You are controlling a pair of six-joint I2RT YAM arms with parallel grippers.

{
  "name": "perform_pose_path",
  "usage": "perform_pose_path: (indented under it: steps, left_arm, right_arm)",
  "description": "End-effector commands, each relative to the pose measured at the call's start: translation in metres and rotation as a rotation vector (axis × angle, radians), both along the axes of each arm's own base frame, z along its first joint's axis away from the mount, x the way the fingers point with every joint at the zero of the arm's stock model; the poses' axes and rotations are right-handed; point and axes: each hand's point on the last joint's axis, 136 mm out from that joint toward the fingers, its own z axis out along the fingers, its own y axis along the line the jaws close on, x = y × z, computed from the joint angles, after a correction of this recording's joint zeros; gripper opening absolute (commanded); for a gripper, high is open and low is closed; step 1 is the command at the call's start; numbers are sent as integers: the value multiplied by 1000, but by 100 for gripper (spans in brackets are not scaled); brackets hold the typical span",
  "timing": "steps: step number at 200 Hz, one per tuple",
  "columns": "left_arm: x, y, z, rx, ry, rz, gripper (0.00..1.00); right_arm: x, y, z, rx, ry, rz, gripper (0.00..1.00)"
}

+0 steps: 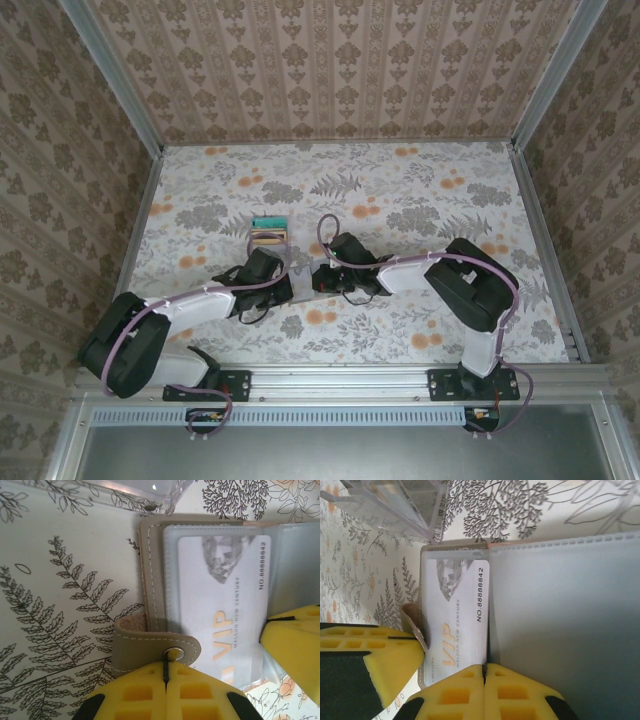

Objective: Take the credit cards out of the card holder

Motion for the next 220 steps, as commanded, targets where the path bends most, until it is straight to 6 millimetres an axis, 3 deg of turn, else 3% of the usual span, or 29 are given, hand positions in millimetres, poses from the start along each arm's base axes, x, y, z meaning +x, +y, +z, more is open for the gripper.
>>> perform_pose_path:
  steps: [1,50,75,111,220]
  left_arm:
    - [-18,23,-27,98,92,26,0]
    - [-19,24,-27,98,94,25,0]
    - [-19,23,-27,94,93,20,0]
    - [-18,21,-26,91,92,16,0]
    - [-19,20,-27,85,93,6,0]
  right_arm:
    - [1,-18,-3,-40,12,-49,0]
    - [1,-26,-5,-56,20,-59,0]
    - [1,-21,-2,-27,13,-37,0]
    - [2,-6,-4,14,27,3,19]
    - [1,15,-7,63,50,45,15]
